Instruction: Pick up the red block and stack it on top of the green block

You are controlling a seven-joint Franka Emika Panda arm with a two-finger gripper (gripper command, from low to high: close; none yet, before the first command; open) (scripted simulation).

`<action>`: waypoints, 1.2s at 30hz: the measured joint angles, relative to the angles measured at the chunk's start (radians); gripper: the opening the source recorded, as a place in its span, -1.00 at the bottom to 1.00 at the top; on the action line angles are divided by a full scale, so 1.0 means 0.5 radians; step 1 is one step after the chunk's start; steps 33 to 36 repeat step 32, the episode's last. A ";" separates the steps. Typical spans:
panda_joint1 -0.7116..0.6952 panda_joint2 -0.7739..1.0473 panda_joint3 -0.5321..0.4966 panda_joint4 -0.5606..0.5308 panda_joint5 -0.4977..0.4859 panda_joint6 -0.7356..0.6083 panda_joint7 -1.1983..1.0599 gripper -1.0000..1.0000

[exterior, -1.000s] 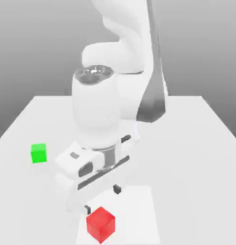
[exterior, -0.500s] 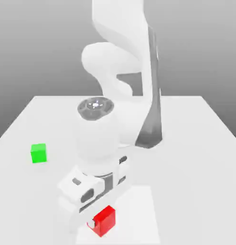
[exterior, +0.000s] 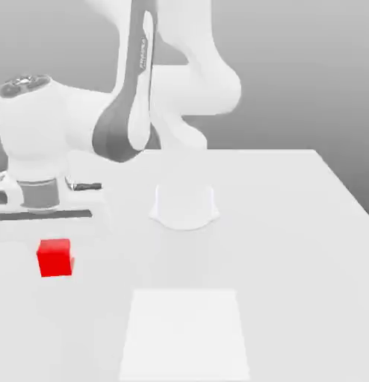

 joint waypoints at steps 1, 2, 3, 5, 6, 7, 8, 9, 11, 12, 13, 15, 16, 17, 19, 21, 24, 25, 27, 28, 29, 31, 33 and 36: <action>-0.037 -0.038 -0.027 -0.030 -0.043 -0.004 0.075 -1.00; -0.087 -0.076 -0.046 -0.060 -0.085 -0.009 0.149 -1.00; -0.144 -0.113 -0.063 -0.090 -0.126 -0.012 0.223 -1.00; -0.269 -0.186 -0.091 -0.151 -0.206 -0.018 0.369 -1.00; -0.334 -0.221 -0.103 -0.182 -0.244 -0.019 0.441 -1.00; -0.400 -0.257 -0.114 -0.213 -0.281 -0.020 0.512 -1.00; -0.461 -0.292 -0.131 -0.245 -0.320 -0.021 0.584 -1.00; -0.529 -0.327 -0.139 -0.276 -0.355 -0.020 0.654 -1.00; -0.669 -0.394 -0.151 -0.340 -0.421 -0.016 0.792 -1.00; -0.742 -0.426 -0.152 -0.372 -0.451 -0.013 0.858 -1.00; -0.814 -0.458 -0.155 -0.405 -0.481 -0.009 0.926 -1.00; -0.932 -0.506 -0.162 -0.462 -0.520 0.007 1.036 -1.00; -0.938 -0.498 -0.176 -0.474 -0.506 0.027 1.045 -1.00; -0.923 -0.476 -0.194 -0.478 -0.478 0.052 1.036 -1.00; -0.867 -0.413 -0.237 -0.479 -0.406 0.115 0.994 -1.00; -0.808 -0.334 -0.272 -0.478 -0.318 0.190 0.937 -1.00; -0.711 -0.202 -0.332 -0.477 -0.177 0.318 0.842 -1.00; -0.676 -0.155 -0.353 -0.478 -0.126 0.365 0.807 -1.00; -0.611 -0.056 -0.388 -0.481 -0.008 0.460 0.727 -1.00; -0.583 -0.003 -0.398 -0.484 0.064 0.510 0.679 -1.00; -0.558 0.052 -0.398 -0.486 0.146 0.560 0.623 -1.00; -0.520 0.144 -0.377 -0.491 0.301 0.644 0.517 1.00; -0.514 0.144 -0.377 -0.491 0.301 0.644 0.517 1.00; -0.514 0.144 -0.377 -0.491 0.301 0.644 0.517 1.00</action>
